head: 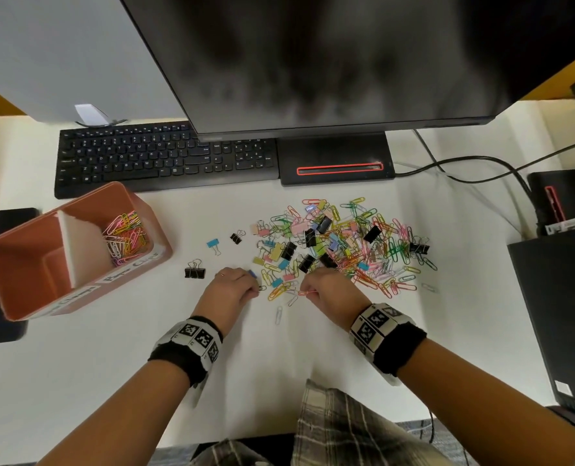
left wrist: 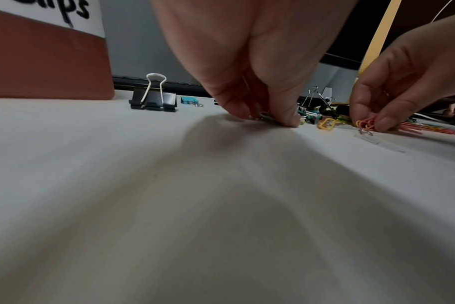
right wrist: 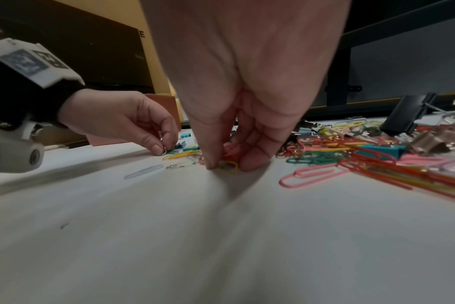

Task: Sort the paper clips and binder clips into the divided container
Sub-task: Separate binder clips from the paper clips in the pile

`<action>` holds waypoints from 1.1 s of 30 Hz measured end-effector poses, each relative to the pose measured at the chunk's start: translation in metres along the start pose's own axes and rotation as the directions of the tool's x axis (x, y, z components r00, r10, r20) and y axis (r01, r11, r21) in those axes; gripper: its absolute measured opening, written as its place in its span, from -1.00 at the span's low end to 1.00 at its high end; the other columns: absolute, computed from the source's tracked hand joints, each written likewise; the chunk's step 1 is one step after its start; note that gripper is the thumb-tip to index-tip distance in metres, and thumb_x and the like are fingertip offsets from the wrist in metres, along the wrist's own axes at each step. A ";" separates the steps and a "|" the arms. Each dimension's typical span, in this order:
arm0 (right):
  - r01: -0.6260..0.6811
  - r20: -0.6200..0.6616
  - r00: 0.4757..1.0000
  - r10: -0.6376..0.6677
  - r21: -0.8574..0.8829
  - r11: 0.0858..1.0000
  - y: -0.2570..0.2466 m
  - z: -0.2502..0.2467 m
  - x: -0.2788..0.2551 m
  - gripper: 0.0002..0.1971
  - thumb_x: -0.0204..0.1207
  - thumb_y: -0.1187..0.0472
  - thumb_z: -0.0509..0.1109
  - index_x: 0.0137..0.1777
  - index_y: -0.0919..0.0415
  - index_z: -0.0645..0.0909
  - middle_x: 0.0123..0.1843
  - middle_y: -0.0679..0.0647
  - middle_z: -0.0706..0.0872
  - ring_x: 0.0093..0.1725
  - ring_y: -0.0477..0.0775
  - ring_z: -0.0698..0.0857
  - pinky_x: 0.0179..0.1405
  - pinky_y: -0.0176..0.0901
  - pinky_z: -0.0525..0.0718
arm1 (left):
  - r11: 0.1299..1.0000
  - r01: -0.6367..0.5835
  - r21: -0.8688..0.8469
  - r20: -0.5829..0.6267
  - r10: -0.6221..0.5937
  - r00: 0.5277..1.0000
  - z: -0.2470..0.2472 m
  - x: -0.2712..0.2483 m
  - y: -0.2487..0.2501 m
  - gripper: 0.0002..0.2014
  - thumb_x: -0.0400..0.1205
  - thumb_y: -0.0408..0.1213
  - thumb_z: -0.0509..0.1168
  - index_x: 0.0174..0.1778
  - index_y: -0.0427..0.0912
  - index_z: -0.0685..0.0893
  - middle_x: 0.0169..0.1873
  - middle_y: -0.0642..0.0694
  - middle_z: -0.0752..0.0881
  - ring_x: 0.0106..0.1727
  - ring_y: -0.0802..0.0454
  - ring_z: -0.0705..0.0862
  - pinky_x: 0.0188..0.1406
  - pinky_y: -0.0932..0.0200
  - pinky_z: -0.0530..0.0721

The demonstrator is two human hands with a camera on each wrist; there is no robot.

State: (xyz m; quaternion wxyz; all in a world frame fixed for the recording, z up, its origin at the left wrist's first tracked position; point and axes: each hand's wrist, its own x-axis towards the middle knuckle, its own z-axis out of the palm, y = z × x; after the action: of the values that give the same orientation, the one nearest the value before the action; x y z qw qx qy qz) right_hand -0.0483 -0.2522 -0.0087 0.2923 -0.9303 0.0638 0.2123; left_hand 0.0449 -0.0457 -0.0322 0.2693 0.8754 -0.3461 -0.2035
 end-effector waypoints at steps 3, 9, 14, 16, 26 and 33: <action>0.006 -0.006 1.000 -0.006 0.041 0.999 0.002 -0.002 -0.001 -0.81 0.55 0.35 0.29 0.09 0.32 0.68 0.12 0.25 0.68 0.05 0.15 0.67 0.06 -0.17 0.57 | 0.999 0.019 0.031 0.005 -0.019 1.000 -0.002 0.002 0.002 -0.88 0.48 -0.41 0.43 -0.11 -0.22 0.67 -0.28 -0.09 0.71 -0.20 -0.03 0.53 -0.08 0.26 0.39; 0.086 -0.038 0.996 -0.081 0.153 0.984 -0.009 0.013 0.004 -0.94 0.54 0.32 0.34 -0.07 0.30 0.64 0.24 0.15 0.60 0.26 0.02 0.60 0.23 -0.12 0.59 | 0.990 -0.048 0.134 0.046 0.042 0.998 0.001 0.002 0.001 -0.88 0.41 -0.44 0.47 -0.23 -0.19 0.68 -0.31 -0.14 0.68 -0.25 -0.19 0.63 -0.17 0.01 0.65; 0.083 -0.054 0.995 -0.080 0.068 0.994 -0.014 0.016 0.016 -0.88 0.55 0.34 0.28 -0.05 0.34 0.65 0.31 0.18 0.63 0.35 0.16 0.53 0.26 -0.04 0.53 | 0.994 -0.049 0.101 0.032 0.046 0.998 -0.004 0.002 0.002 -0.92 0.49 -0.40 0.39 -0.25 -0.19 0.62 -0.26 -0.13 0.63 -0.24 -0.13 0.57 -0.17 0.00 0.62; 0.072 -0.058 0.996 -0.069 0.048 0.996 -0.015 0.013 0.017 -0.87 0.56 0.31 0.29 -0.01 0.31 0.65 0.19 0.19 0.70 0.25 0.18 0.55 0.16 -0.05 0.51 | 0.999 -0.017 0.031 0.005 0.017 1.000 -0.006 0.000 0.005 -0.97 0.53 -0.38 0.37 -0.18 -0.20 0.64 -0.27 -0.12 0.65 -0.22 -0.11 0.57 -0.12 0.01 0.59; 0.034 0.019 0.999 -0.033 -0.066 0.997 -0.014 0.004 0.014 -0.80 0.59 0.29 0.26 0.10 0.29 0.67 0.07 0.22 0.64 0.04 0.21 0.65 0.01 -0.08 0.59 | 0.998 -0.009 0.069 0.140 0.000 0.990 -0.007 0.034 0.011 -0.87 0.53 -0.35 0.36 -0.03 -0.23 0.72 -0.09 -0.19 0.69 -0.03 -0.22 0.63 0.03 0.06 0.57; 0.010 0.071 0.997 -0.001 -0.118 0.993 -0.016 0.004 0.015 -0.79 0.56 0.30 0.26 0.10 0.31 0.65 0.01 0.26 0.70 -0.03 0.22 0.67 -0.06 -0.03 0.63 | 0.998 0.050 0.048 0.155 -0.057 0.986 -0.002 0.032 0.008 -0.94 0.57 -0.37 0.30 -0.10 -0.27 0.66 -0.07 -0.19 0.62 -0.02 -0.16 0.56 0.02 0.11 0.48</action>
State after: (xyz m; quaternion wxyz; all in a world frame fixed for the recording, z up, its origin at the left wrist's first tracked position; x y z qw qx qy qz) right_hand -0.0322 -0.2369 -0.0104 0.2392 -0.9381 0.0380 0.2476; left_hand 0.0637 -0.0727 -0.0316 0.2164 0.8714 -0.3470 -0.2710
